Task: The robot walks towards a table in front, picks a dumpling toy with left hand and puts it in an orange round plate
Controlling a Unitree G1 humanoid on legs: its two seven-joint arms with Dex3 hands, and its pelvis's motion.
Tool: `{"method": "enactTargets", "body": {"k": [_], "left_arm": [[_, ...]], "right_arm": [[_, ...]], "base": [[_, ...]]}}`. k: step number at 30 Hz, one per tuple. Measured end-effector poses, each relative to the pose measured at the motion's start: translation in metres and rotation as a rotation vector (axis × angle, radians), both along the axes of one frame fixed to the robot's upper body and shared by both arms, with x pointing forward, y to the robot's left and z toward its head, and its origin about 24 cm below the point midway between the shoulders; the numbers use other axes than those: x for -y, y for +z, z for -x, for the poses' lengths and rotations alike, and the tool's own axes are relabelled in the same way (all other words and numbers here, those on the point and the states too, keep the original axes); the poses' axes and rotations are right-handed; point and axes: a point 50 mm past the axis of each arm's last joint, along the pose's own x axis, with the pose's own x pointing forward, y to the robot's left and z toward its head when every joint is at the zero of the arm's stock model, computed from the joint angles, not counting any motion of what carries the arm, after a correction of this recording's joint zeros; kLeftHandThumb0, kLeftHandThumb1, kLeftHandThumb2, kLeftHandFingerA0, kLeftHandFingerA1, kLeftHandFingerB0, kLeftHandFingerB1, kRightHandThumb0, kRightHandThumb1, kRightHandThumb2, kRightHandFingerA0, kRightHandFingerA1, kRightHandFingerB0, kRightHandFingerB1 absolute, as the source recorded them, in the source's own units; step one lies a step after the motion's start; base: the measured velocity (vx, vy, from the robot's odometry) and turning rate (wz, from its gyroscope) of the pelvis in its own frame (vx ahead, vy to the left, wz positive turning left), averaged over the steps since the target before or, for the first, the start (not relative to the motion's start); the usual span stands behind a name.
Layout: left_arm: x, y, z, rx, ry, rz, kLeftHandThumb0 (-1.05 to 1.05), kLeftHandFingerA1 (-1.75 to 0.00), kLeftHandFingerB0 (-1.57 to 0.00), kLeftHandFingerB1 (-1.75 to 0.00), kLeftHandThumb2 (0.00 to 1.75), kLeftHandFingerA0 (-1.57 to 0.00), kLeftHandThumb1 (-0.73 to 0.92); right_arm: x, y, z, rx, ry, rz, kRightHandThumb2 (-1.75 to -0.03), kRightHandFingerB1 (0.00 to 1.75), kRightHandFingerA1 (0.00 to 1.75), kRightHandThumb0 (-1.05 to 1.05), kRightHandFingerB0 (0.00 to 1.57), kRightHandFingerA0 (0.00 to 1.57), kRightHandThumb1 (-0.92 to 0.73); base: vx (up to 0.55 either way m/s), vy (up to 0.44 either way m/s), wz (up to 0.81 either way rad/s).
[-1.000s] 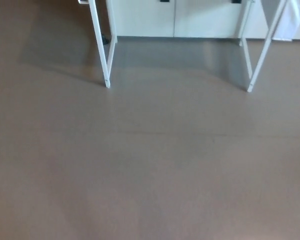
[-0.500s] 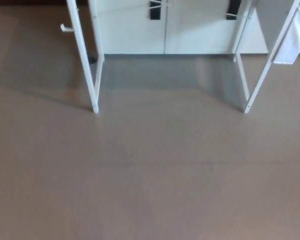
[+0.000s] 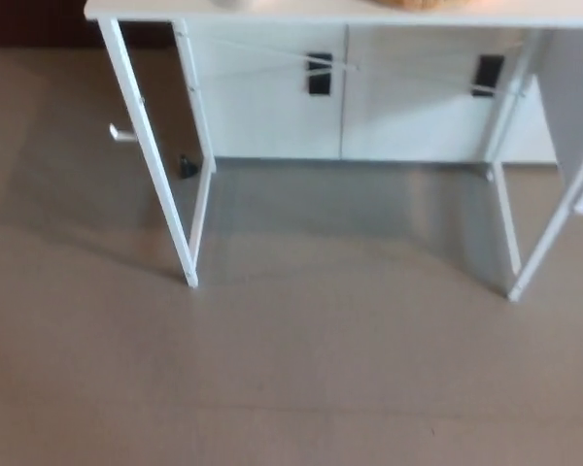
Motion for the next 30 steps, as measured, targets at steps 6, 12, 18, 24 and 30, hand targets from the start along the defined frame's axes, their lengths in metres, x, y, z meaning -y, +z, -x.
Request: {"method": "enactTargets", "body": {"k": [6,12,18,24,30], "left_arm": [[0.0,-0.003,0.012,-0.032,0.007,-0.006,-0.23,-1.18,-0.48,-0.42,0.61,-0.96,0.44],[0.0,-0.003,0.014,-0.029,0.015,-0.002,-0.15,-1.2,-0.51,-0.38,0.55,-0.88,0.48],[-0.003,-0.001,0.011,-0.016,0.018,-0.009,-0.13,-1.17,-0.51,-0.38,0.54,-0.92,0.48],[-0.003,-0.002,0.015,-0.022,0.035,-0.007,-0.12,-1.13,-0.51,-0.38,0.54,-0.88,0.48],[0.001,-0.003,0.012,-0.017,0.024,0.002,-0.14,-1.19,-0.5,-0.38,0.55,-0.89,0.49]], "right_arm": [[0.0,-0.001,0.004,-0.012,0.005,0.007,-0.55,0.34,0.46,-0.15,0.41,0.75,-0.5],[-0.001,-0.005,0.014,-0.045,0.015,0.016,-0.53,0.34,0.45,-0.16,0.41,0.74,-0.46],[-0.003,-0.007,0.016,-0.056,0.019,0.012,-0.54,0.34,0.5,-0.17,0.4,0.87,-0.46],[-0.003,-0.008,0.017,-0.059,0.023,0.013,-0.54,0.34,0.47,-0.18,0.41,0.76,-0.49],[-0.001,-0.004,0.009,-0.036,0.034,0.026,-0.55,0.34,0.5,-0.19,0.39,0.84,-0.48]], "base": [[0.39,-0.039,-0.13],[0.48,0.123,-0.33],[0.52,0.153,-0.05],[0.3,-0.034,0.19],[0.32,-0.117,0.07]]}}
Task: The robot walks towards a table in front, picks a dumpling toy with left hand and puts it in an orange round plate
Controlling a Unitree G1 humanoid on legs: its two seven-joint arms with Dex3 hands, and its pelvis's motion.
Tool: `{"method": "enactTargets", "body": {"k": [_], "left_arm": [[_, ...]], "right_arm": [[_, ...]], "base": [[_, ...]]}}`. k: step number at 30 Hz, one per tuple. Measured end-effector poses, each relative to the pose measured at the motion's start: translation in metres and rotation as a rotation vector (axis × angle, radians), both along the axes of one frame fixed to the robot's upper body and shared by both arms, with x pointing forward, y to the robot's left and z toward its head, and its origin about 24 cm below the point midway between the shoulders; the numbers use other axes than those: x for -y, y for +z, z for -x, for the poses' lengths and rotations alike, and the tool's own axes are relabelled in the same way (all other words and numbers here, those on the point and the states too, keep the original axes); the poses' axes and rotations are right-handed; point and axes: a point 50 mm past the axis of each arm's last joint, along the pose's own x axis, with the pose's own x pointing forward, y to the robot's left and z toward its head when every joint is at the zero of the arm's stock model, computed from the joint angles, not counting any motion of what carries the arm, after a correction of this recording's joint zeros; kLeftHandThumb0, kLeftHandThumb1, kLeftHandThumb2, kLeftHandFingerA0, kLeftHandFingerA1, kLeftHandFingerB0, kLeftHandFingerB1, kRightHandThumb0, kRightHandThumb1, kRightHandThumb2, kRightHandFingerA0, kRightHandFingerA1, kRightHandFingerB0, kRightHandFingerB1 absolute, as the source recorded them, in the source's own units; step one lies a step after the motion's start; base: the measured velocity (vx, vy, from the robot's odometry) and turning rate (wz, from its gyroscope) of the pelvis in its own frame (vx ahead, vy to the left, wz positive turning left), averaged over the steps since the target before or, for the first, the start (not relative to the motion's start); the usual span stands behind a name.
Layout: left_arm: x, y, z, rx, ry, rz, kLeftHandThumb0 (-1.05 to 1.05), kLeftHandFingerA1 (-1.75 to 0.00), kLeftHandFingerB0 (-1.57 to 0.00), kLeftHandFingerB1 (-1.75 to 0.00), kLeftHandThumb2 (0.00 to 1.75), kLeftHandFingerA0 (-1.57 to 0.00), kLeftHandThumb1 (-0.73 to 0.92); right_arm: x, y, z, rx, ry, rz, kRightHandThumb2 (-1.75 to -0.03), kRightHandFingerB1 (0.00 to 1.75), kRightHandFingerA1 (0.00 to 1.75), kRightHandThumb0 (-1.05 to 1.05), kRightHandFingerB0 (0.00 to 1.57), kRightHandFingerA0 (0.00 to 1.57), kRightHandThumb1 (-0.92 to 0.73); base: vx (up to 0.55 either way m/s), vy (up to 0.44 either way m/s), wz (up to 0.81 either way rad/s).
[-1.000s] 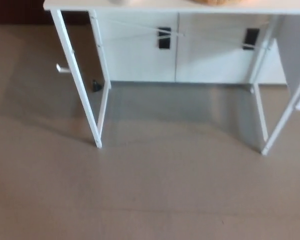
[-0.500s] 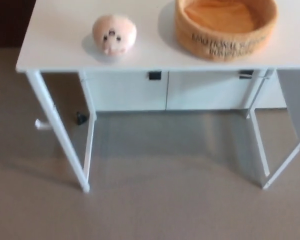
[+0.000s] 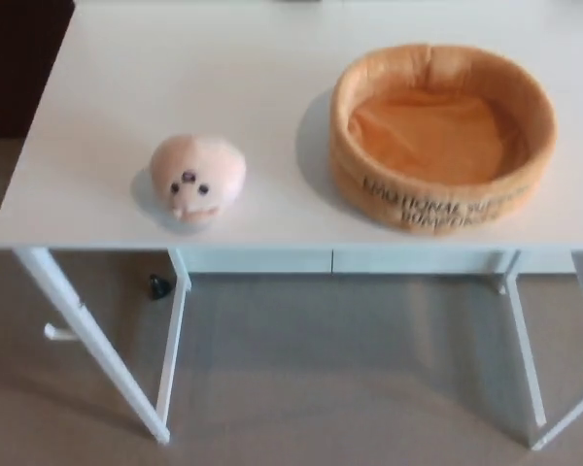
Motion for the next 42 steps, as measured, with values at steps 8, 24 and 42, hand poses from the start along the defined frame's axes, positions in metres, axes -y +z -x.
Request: {"method": "enactTargets", "body": {"k": [8,24,42], "left_arm": [[0.001,0.0,-0.001,-0.002,-0.004,0.001,-0.14,-1.16,-0.51,-0.38,0.54,-0.94,0.48],[-0.003,0.001,0.001,-0.013,-0.015,-0.014,-0.15,-1.1,-0.5,-0.38,0.55,-0.93,0.49],[0.006,0.0,-0.009,0.016,-0.07,-0.011,-0.14,-1.25,-0.54,-0.38,0.55,-0.82,0.48]], "right_arm": [[0.0,-0.001,0.002,-0.009,0.005,0.002,-0.54,0.34,0.47,-0.19,0.41,0.77,-0.49],[-0.004,-0.003,0.002,-0.028,0.032,0.009,-0.55,0.34,0.49,-0.19,0.41,0.8,-0.49],[-0.002,-0.001,-0.002,-0.021,0.036,0.025,-0.55,0.34,0.53,-0.18,0.41,0.83,-0.49]], "base": [[0.14,0.025,-0.09],[0.1,0.079,0.04],[0.01,0.041,-0.01]]}}
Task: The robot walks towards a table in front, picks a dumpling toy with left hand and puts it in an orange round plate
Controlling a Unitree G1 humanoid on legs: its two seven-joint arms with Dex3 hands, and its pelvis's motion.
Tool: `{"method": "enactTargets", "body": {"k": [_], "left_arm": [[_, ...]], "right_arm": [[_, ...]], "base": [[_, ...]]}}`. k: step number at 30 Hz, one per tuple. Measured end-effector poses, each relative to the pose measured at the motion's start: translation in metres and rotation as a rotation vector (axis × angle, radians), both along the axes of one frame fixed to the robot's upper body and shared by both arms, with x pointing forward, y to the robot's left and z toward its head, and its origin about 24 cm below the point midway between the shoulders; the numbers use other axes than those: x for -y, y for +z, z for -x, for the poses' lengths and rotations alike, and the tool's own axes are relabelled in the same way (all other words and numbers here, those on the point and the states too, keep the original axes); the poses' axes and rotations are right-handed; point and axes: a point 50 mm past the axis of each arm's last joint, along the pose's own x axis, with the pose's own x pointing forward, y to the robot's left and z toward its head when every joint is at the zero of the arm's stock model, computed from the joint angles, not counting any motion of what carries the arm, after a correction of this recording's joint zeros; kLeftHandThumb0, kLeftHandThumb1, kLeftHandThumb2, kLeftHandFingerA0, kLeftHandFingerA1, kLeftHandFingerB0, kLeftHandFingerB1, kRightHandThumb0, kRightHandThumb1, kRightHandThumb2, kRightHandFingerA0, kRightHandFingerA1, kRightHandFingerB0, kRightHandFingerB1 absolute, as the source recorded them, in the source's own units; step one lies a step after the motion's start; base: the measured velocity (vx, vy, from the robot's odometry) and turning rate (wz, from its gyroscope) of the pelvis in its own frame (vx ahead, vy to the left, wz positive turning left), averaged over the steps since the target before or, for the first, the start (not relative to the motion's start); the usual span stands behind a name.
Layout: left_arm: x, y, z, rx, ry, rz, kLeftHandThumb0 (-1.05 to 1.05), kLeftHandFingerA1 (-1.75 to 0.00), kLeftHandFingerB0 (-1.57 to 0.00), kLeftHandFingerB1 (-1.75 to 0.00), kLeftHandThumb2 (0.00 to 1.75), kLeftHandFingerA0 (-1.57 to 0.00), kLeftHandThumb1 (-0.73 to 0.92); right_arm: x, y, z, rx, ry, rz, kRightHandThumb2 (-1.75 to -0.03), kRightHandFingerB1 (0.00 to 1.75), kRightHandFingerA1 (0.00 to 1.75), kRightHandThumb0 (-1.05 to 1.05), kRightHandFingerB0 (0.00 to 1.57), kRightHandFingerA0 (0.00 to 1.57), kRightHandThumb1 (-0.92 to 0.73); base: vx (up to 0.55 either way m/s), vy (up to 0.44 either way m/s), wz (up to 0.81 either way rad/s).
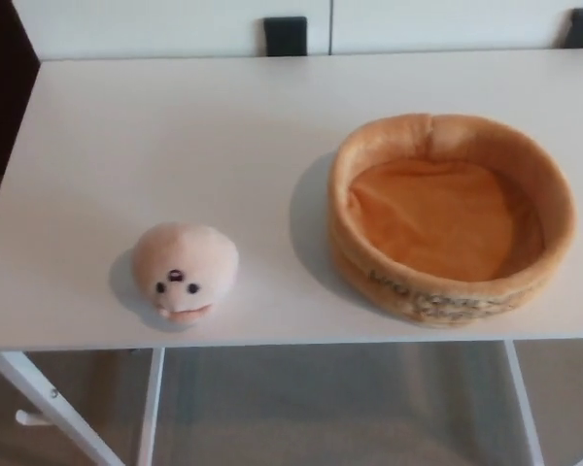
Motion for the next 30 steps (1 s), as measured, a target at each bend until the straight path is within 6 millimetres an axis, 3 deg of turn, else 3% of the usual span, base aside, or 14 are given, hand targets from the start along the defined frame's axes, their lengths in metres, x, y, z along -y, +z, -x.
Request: {"method": "enactTargets", "body": {"k": [2,3,6,7,10,11,12,13,17,19,23,25,26,30], "left_arm": [[-0.001,0.001,-0.001,0.01,-0.001,-0.003,-0.14,-1.25,-0.54,-0.38,0.55,-0.82,0.48],[-0.001,0.001,-0.002,0.015,0.0,-0.002,-0.12,-1.03,-0.52,-0.38,0.55,-0.81,0.5],[0.0,0.002,-0.006,0.034,0.004,0.004,-0.14,-0.88,-0.52,-0.37,0.55,-0.84,0.51],[0.0,0.002,-0.007,0.037,0.003,0.004,-0.1,-0.71,-0.53,-0.38,0.55,-0.83,0.51],[0.002,0.003,-0.01,0.049,-0.006,0.0,-0.11,-0.73,-0.54,-0.38,0.55,-0.89,0.51],[0.002,0.003,-0.011,0.054,-0.005,-0.004,-0.15,-0.91,-0.49,-0.4,0.58,-0.83,0.48],[0.002,0.003,-0.012,0.056,-0.005,-0.008,-0.15,-0.91,-0.49,-0.4,0.58,-0.83,0.48],[0.001,0.003,-0.011,0.058,-0.006,-0.01,-0.12,-0.65,-0.54,-0.38,0.54,-0.79,0.48],[0.001,0.004,-0.01,0.061,-0.01,-0.019,-0.12,-0.6,-0.54,-0.39,0.54,-0.87,0.46],[0.001,0.004,-0.009,0.062,-0.01,-0.027,-0.13,-0.63,-0.53,-0.38,0.54,-0.89,0.47],[0.001,0.004,-0.009,0.066,-0.009,-0.035,-0.14,-0.91,-0.56,-0.38,0.54,-0.95,0.48],[0.0,0.004,-0.009,0.064,-0.01,-0.042,-0.14,-0.87,-0.56,-0.39,0.55,-0.91,0.49],[0.0,0.004,-0.008,0.062,-0.012,-0.046,-0.16,-0.53,-0.53,-0.37,0.56,-0.69,0.53],[-0.001,0.005,-0.004,0.049,-0.078,-0.085,-0.21,-0.47,-0.5,-0.39,0.6,-0.52,0.47]], "right_arm": [[-0.002,-0.001,0.0,-0.002,0.001,-0.005,-0.55,0.34,0.53,-0.18,0.41,0.83,-0.49],[-0.002,-0.001,0.0,-0.003,0.002,-0.006,-0.55,0.34,0.51,-0.18,0.41,0.82,-0.5],[-0.003,-0.001,-0.002,0.002,0.006,-0.006,-0.55,0.34,0.49,-0.2,0.41,0.82,-0.5],[-0.003,-0.001,-0.002,0.002,0.007,-0.006,-0.55,0.34,0.49,-0.19,0.41,0.8,-0.5],[-0.003,-0.001,-0.002,0.002,0.009,-0.005,-0.54,0.34,0.46,-0.15,0.41,0.74,-0.49],[-0.003,-0.001,-0.002,0.002,0.008,-0.005,-0.55,0.34,0.48,-0.2,0.41,0.78,-0.5],[-0.003,-0.001,-0.002,0.002,0.008,-0.005,-0.55,0.34,0.48,-0.2,0.41,0.78,-0.5],[-0.003,-0.001,-0.001,0.001,0.007,-0.005,-0.55,0.34,0.48,-0.22,0.41,0.81,-0.49],[-0.003,-0.002,0.001,-0.006,0.008,-0.004,-0.55,0.34,0.5,-0.2,0.41,0.83,-0.49],[-0.003,-0.002,0.001,-0.009,0.012,-0.001,-0.55,0.34,0.49,-0.2,0.4,0.82,-0.5],[-0.003,-0.002,0.001,-0.01,0.013,-0.001,-0.55,0.34,0.46,-0.2,0.41,0.75,-0.5],[-0.003,-0.002,0.001,-0.012,0.015,-0.001,-0.55,0.34,0.48,-0.22,0.41,0.81,-0.49],[-0.003,-0.002,0.001,-0.013,0.016,0.0,-0.54,0.34,0.48,-0.19,0.41,0.77,-0.48],[-0.003,-0.002,0.002,-0.015,0.016,0.001,-0.55,0.34,0.52,-0.24,0.4,0.85,-0.5]], "base": [[0.02,0.254,0.13],[0.02,0.24,-0.18],[0.02,0.037,0.12],[0.06,0.027,0.08],[0.0,0.0,0.0],[0.0,0.0,0.0],[0.0,0.0,0.0],[0.0,0.0,0.0],[0.0,0.0,0.0],[0.0,0.0,0.0],[0.0,0.0,0.0],[0.0,0.0,0.0],[0.0,0.0,0.0],[0.0,0.0,0.0]]}}
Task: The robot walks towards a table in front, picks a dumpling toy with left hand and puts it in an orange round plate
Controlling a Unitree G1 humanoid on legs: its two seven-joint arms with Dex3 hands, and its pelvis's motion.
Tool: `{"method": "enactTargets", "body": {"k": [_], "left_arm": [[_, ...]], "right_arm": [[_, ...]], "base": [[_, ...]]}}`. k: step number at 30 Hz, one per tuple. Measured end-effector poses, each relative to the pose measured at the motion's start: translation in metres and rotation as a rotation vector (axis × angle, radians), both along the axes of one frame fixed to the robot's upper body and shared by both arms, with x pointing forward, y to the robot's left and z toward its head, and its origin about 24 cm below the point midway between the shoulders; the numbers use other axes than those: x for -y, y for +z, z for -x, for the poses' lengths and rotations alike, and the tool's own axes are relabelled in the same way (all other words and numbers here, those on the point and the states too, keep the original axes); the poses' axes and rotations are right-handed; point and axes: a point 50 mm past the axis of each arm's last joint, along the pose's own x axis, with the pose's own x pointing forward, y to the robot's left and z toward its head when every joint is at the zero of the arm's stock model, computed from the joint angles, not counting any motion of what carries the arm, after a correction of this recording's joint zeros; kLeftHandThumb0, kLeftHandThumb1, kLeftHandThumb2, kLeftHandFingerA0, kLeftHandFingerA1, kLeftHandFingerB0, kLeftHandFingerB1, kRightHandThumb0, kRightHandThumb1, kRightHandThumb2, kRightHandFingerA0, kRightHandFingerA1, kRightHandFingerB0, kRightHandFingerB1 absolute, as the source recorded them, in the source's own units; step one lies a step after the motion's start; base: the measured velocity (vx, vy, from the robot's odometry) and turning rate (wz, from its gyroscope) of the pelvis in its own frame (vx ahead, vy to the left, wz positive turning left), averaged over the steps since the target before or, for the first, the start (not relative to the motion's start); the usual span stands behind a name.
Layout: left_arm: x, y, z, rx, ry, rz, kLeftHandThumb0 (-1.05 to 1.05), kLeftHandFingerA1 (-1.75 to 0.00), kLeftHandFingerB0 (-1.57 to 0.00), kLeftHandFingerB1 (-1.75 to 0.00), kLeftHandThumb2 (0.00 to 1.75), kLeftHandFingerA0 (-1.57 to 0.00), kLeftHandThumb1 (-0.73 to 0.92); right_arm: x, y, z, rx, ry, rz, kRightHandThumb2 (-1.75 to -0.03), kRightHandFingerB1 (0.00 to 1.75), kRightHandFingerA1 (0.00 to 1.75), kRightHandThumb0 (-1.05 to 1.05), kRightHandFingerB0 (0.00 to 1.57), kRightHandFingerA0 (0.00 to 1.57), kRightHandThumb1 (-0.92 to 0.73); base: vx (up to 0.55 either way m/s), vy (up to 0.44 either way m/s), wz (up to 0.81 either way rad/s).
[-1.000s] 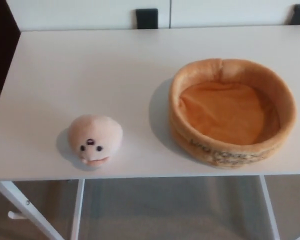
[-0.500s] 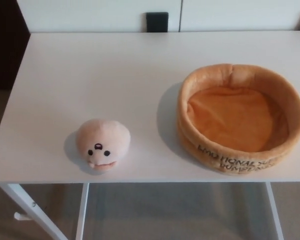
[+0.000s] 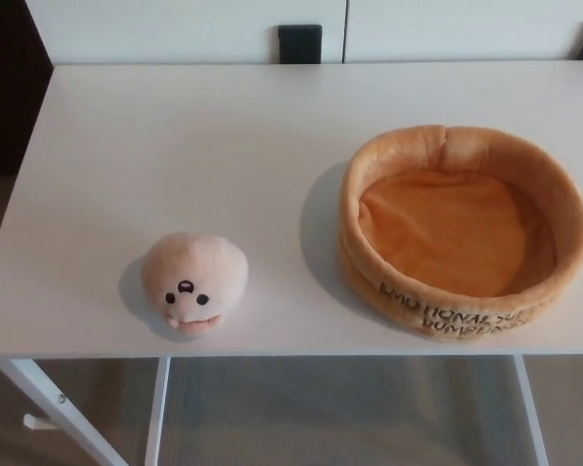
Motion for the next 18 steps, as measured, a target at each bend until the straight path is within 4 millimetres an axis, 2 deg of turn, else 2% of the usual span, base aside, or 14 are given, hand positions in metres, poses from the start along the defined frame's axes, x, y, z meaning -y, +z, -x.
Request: {"method": "enactTargets", "body": {"k": [2,4,6,7,9,10,12,13,14,15,16,17,18], "left_arm": [[-0.002,0.005,-0.003,0.017,-0.072,-0.031,-0.21,-0.47,-0.5,-0.39,0.6,-0.52,0.47],[-0.004,0.012,-0.006,0.049,-0.129,-0.059,-0.29,-0.43,-0.39,-0.38,0.61,-0.37,0.44],[-0.004,0.019,-0.005,0.085,-0.17,-0.076,-0.29,-0.43,-0.39,-0.38,0.61,-0.37,0.44],[-0.004,0.021,-0.004,0.096,-0.179,-0.079,-0.37,-0.42,-0.36,-0.39,0.63,-0.36,0.44],[-0.004,0.027,0.0,0.127,-0.198,-0.087,-0.33,-0.42,-0.34,-0.37,0.61,-0.34,0.45],[-0.004,0.03,0.001,0.142,-0.203,-0.09,-0.24,-0.37,-0.34,-0.32,0.54,-0.35,0.48],[-0.004,0.037,0.006,0.17,-0.209,-0.095,-0.24,-0.37,-0.34,-0.32,0.54,-0.35,0.48],[-0.005,0.04,0.008,0.181,-0.209,-0.098,-0.23,-0.35,-0.28,-0.32,0.57,-0.27,0.47],[-0.006,0.048,0.014,0.209,-0.208,-0.106,-0.23,-0.35,-0.28,-0.32,0.57,-0.27,0.47],[-0.007,0.052,0.016,0.224,-0.208,-0.11,-0.32,-0.34,-0.24,-0.33,0.59,-0.25,0.47],[-0.008,0.056,0.018,0.24,-0.207,-0.116,-0.32,-0.34,-0.24,-0.33,0.59,-0.25,0.47],[-0.01,0.066,0.022,0.273,-0.204,-0.13,-0.21,-0.34,-0.24,-0.29,0.55,-0.35,0.49],[-0.012,0.071,0.023,0.29,-0.202,-0.137,-0.21,-0.34,-0.24,-0.29,0.55,-0.35,0.49]], "right_arm": [[0.0,0.0,0.0,0.001,-0.002,0.0,-0.55,0.34,0.52,-0.24,0.4,0.85,-0.5],[0.0,0.0,0.0,0.001,-0.002,0.0,-0.55,0.34,0.5,-0.2,0.4,0.81,-0.5],[0.0,0.0,0.0,0.002,-0.001,-0.001,-0.55,0.34,0.5,-0.2,0.4,0.81,-0.5],[0.0,0.0,0.0,0.001,-0.001,-0.001,-0.56,0.34,0.5,-0.18,0.41,0.81,-0.53],[0.0,0.0,0.0,0.0,-0.001,-0.001,-0.56,0.34,0.5,-0.2,0.41,0.8,-0.51],[0.0,0.0,0.0,0.0,-0.001,-0.001,-0.55,0.34,0.6,-0.24,0.41,0.84,-0.5],[0.0,0.0,0.0,0.0,-0.001,-0.001,-0.55,0.34,0.6,-0.24,0.41,0.84,-0.5],[0.0,0.0,0.0,0.0,-0.001,-0.002,-0.55,0.34,0.52,-0.24,0.41,0.83,-0.5],[0.0,0.0,0.0,0.0,-0.001,-0.002,-0.55,0.34,0.52,-0.24,0.41,0.83,-0.5],[0.0,0.0,0.0,0.0,-0.001,-0.002,-0.55,0.34,0.5,-0.24,0.42,0.81,-0.5],[0.0,0.0,0.0,0.0,-0.001,-0.002,-0.55,0.34,0.5,-0.24,0.42,0.81,-0.5],[0.0,0.0,0.0,-0.001,-0.001,-0.002,-0.55,0.34,0.5,-0.23,0.41,0.82,-0.49],[0.0,0.0,0.0,-0.001,-0.001,-0.002,-0.55,0.34,0.5,-0.23,0.41,0.82,-0.49]], "base": [[0.0,0.0,0.0],[0.0,0.0,0.0],[0.0,0.0,0.0],[0.0,0.0,0.0],[0.0,0.0,0.0],[0.0,0.0,0.0],[0.0,0.0,0.0],[0.0,0.0,0.0],[0.0,0.0,0.0],[0.0,0.0,0.0],[0.0,0.0,0.0],[0.0,0.0,0.0],[0.0,0.0,0.0]]}}
